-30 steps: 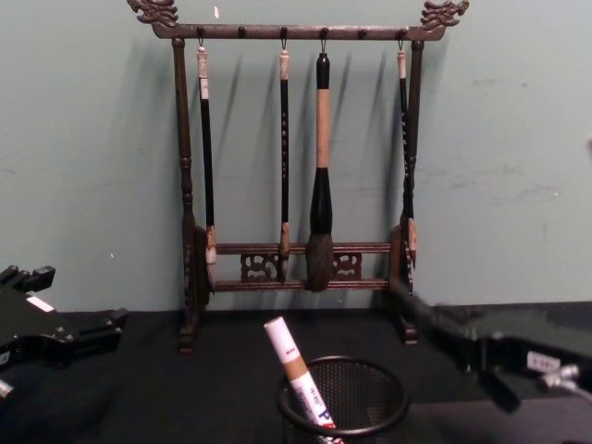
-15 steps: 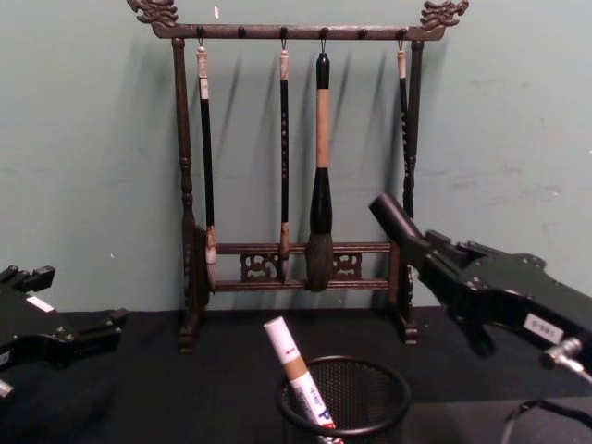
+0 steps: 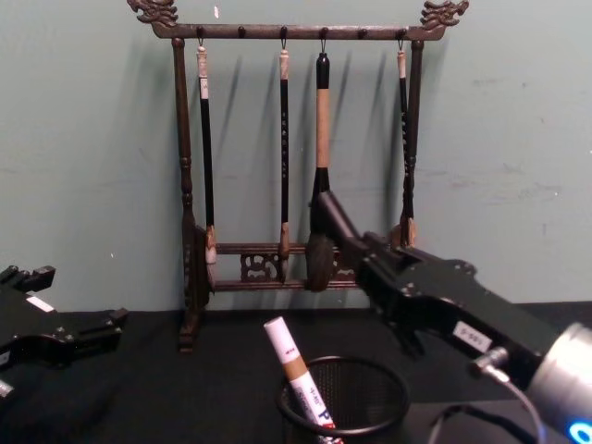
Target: Pick up the water-based marker from the table and place it into the pen holder.
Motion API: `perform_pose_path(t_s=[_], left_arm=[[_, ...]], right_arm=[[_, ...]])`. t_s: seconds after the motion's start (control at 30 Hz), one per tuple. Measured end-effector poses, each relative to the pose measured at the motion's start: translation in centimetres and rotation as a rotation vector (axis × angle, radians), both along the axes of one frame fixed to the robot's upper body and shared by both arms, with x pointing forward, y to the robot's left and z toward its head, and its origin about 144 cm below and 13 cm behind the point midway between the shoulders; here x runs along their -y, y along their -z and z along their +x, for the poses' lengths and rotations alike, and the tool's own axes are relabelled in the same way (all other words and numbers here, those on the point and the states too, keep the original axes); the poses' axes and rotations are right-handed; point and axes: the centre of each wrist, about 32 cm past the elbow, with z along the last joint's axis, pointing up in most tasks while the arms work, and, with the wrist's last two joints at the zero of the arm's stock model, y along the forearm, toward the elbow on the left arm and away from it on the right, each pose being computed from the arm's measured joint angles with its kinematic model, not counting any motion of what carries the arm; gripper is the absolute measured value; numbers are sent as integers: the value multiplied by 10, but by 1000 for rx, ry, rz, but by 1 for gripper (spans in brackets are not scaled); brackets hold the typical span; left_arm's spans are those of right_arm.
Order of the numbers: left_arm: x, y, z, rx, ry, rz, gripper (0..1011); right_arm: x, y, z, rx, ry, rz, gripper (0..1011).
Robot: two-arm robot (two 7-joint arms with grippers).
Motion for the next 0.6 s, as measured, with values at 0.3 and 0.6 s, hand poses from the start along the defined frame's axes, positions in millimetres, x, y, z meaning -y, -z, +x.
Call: perform_pose_path(t_s=[0.3, 0.6], left_arm=[[0, 0, 0, 0, 0, 0, 1001], [0, 0, 0, 0, 0, 0, 1001]], right_arm=[[-15, 7, 5, -27, -45, 22, 207], [-19, 12, 5, -55, -63, 9, 207]])
